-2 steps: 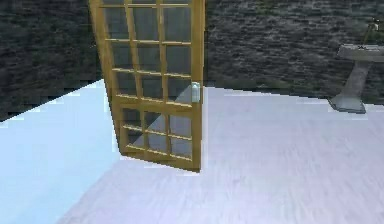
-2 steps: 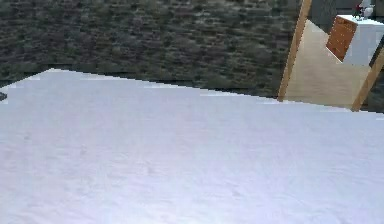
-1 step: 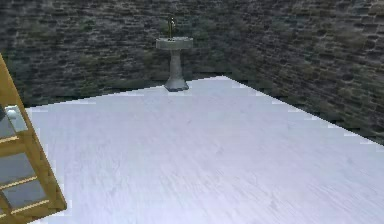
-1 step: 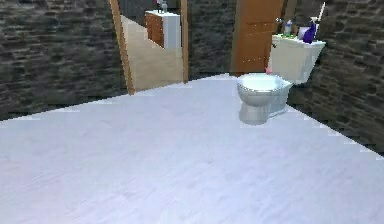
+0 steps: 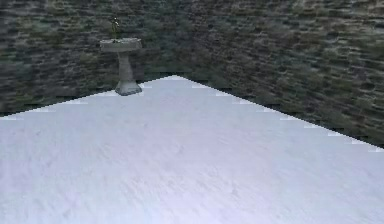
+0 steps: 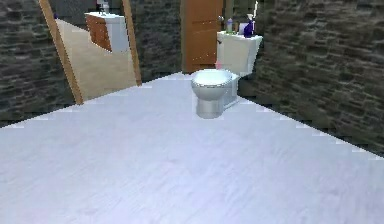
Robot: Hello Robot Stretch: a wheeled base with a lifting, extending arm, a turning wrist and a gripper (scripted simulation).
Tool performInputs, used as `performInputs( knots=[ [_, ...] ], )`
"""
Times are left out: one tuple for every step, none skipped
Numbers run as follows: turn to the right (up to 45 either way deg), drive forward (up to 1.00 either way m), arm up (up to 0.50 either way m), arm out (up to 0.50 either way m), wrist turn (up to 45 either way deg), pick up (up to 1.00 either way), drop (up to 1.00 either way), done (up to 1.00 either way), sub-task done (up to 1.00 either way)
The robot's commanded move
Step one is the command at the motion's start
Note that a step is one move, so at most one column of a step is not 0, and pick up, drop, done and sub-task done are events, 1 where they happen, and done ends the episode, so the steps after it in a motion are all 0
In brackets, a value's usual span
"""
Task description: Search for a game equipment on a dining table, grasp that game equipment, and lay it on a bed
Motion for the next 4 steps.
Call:
performInputs(
  knots=[
    [3.0, 0.00, 0.00, 0.00, 0.0, 0.00, 0.00, 0.00, 0.00],
    [0.0, 0.10, 0.00, 0.00, 0.0, 0.00, 0.00, 0.00, 0.00],
    [-45.0, 0.00, 0.00, 0.00, 0.0, 0.00, 0.00, 0.00, 0.00],
    [-21.0, 0.00, 0.00, 0.00, 0.0, 0.00, 0.00, 0.00, 0.00]
  ],
)
